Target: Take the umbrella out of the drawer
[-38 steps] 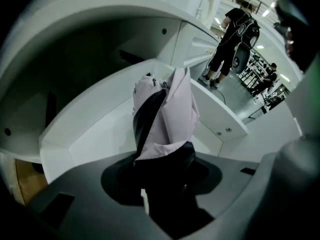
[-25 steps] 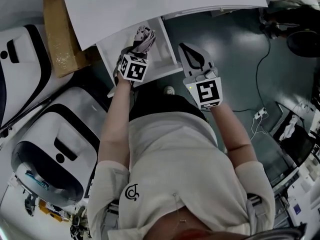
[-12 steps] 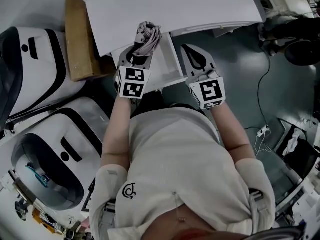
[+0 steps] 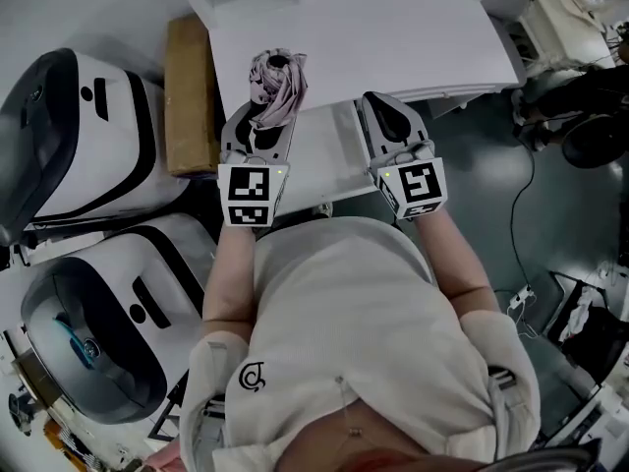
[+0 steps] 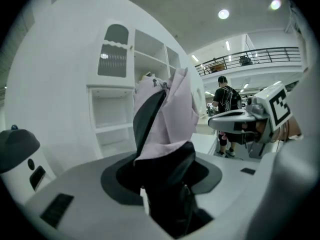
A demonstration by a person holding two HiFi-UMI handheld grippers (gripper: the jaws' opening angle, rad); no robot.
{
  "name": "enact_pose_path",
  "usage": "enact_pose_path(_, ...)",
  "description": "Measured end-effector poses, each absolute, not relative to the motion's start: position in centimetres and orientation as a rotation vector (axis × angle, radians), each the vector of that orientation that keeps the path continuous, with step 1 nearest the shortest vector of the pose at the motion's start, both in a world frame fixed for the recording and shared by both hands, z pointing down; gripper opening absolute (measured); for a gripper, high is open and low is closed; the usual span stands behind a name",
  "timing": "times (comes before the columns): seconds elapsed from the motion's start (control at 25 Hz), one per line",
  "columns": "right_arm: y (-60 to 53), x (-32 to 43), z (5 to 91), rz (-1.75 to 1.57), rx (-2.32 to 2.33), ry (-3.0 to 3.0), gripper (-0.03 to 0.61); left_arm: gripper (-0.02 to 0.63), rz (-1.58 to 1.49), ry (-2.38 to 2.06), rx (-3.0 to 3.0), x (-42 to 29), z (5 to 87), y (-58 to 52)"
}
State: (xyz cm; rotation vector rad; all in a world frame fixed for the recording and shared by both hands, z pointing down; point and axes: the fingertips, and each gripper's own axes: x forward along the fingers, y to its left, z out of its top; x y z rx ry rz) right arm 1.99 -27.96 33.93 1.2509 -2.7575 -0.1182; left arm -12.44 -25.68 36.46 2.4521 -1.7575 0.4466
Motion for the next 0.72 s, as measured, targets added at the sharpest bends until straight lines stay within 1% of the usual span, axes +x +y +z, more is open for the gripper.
enact_pose_path(0.2,-28.5,0.6,32.1,-0.121,1.279,-2.806,0.006,0.219,0.338,-1.907,2.437,-16.0,32.8,-24.5)
enact_pose_path(0.48,-28.5,-1.4,30.4,-0.121,1.266,-2.868,0.006,0.221,0.24,-2.057,2.361,-20.5,31.1,-23.1)
enact_pose_path(0.72,-28.8,-2.1,30.4,-0.122,1.216,-2.886,0.006,0.219,0.205,-2.085,2.324,-21.1,31.2,-23.1)
